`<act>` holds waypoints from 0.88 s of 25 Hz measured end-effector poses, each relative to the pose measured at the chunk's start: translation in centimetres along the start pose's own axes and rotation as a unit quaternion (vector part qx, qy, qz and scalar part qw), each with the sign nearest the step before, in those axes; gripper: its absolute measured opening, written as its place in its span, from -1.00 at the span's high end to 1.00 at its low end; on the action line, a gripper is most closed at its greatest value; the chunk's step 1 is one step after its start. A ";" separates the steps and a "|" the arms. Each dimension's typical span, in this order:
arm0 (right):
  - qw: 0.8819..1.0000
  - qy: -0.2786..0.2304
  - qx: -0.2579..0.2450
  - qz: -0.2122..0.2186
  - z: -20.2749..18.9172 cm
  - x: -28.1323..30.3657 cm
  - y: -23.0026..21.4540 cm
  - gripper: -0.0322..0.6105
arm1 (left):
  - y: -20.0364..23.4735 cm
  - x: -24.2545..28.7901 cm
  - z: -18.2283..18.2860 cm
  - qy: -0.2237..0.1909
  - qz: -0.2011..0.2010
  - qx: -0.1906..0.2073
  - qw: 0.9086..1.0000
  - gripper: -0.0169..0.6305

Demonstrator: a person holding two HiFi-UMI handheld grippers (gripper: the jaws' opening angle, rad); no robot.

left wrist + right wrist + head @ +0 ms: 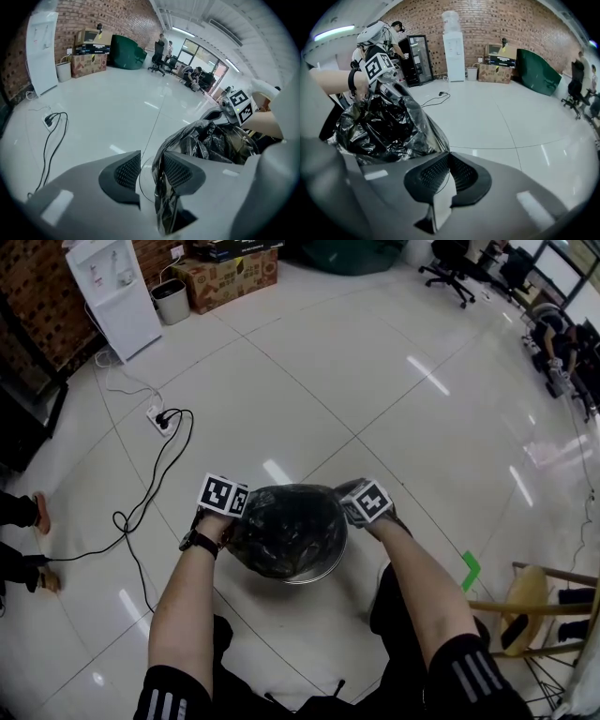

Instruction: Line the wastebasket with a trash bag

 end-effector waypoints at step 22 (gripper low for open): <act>0.992 -0.054 0.098 0.051 -6.2 -7.7 -1.7 0.39 | -0.1 -1.4 -1.5 -0.009 0.018 0.007 1.000 0.35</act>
Point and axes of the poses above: the fingertips, and each gripper's own axes: x forward along the fingers, y to its left, z out of its top, the point moved 9 cm from there along -x, backward along the fingers, and after that the axes turned 6 degrees about z, right-handed, at the moved point
